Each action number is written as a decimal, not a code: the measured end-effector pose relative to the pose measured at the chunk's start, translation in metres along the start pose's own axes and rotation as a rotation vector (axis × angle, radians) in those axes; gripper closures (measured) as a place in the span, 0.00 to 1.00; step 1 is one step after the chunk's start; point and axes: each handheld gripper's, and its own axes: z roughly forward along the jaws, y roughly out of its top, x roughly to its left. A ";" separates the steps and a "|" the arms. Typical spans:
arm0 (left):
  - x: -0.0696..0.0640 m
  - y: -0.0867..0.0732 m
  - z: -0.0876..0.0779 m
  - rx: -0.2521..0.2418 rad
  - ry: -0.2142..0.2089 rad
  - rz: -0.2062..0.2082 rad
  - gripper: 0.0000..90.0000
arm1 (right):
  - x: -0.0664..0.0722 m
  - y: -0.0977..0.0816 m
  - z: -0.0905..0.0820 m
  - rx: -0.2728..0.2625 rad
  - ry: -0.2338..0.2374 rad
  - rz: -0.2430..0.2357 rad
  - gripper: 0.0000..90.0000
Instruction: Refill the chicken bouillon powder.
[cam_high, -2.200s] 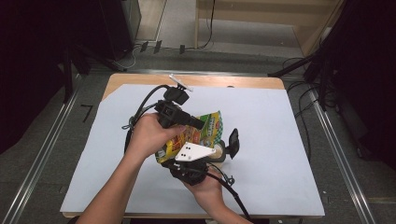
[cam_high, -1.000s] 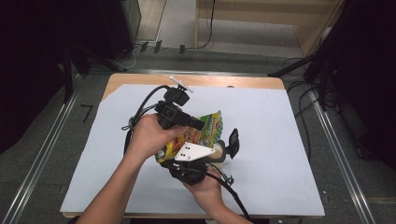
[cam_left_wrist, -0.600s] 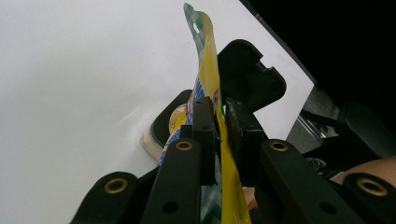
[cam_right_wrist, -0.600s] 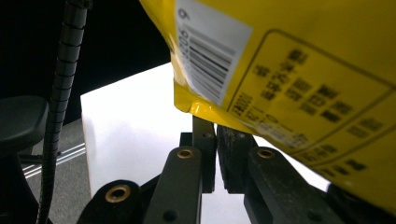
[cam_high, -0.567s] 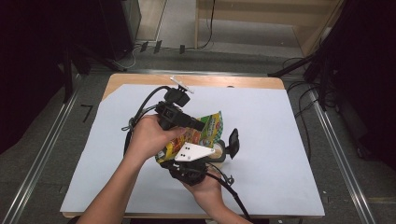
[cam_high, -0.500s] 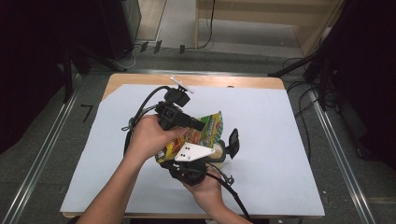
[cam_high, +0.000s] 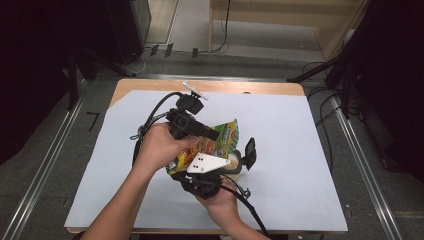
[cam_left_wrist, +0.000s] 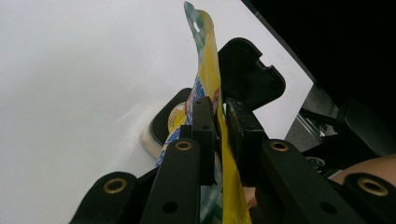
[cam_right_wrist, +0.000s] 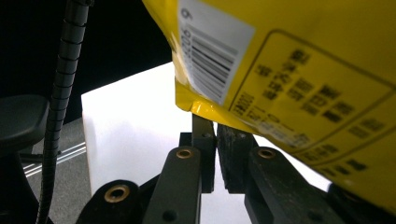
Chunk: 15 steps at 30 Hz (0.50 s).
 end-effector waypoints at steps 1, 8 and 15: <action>0.000 0.001 0.000 0.003 0.002 0.003 0.92 | 0.000 0.000 0.000 -0.001 0.001 0.001 0.97; -0.002 0.006 0.001 0.025 0.010 0.004 0.92 | 0.000 0.002 -0.002 -0.014 -0.001 0.004 0.97; -0.001 0.008 0.002 0.033 0.009 0.001 0.92 | 0.000 0.004 -0.003 -0.012 0.003 0.009 0.97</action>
